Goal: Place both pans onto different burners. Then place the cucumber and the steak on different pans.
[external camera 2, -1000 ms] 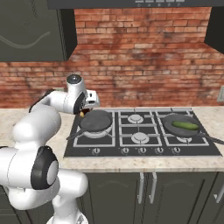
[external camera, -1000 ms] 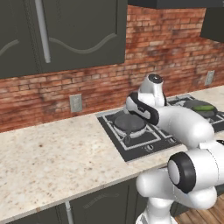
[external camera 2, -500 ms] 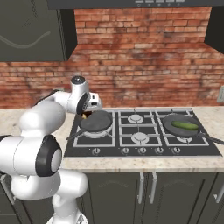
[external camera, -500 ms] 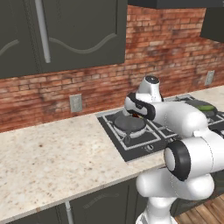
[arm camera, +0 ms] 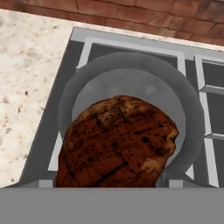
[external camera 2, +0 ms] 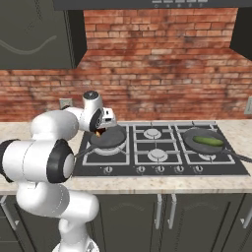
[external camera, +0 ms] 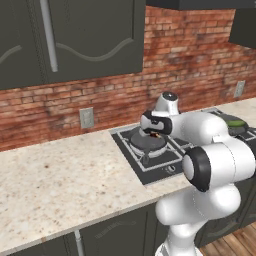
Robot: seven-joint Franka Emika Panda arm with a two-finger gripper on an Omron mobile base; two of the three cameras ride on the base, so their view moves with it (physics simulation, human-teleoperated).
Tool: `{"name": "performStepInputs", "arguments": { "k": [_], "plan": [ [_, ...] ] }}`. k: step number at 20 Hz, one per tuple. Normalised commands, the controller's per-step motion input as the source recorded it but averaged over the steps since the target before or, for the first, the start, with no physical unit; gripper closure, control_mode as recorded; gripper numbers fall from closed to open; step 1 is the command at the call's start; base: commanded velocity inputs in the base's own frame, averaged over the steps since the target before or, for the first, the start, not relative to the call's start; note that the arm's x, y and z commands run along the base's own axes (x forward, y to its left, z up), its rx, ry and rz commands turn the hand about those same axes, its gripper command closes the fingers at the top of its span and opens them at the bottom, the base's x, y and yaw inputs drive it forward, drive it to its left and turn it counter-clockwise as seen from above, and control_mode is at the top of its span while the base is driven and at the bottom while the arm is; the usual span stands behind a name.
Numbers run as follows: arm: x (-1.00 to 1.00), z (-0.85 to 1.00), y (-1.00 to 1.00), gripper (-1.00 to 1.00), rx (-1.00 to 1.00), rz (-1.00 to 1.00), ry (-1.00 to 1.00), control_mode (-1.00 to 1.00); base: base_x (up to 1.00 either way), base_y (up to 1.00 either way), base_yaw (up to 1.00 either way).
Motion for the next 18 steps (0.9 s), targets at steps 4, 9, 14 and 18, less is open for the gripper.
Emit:
{"name": "performStepInputs", "arguments": {
  "k": [4, 9, 14, 18],
  "plan": [
    [0.08, -0.23, -0.14, 1.0, -0.03, 0.03, 0.0, -1.0, 0.0, 0.0, 0.0],
    [0.15, -0.22, -0.09, 1.0, -0.02, 0.03, 0.0, -1.0, 0.0, 0.0, 0.0],
    [0.18, -0.14, -0.02, 1.0, -0.01, 0.03, 0.0, -1.0, 0.0, 0.0, 0.0],
    [0.15, -0.17, 0.0, 1.0, -0.01, 0.02, 0.0, -1.0, 0.0, 0.0, 0.0]
  ]
}}
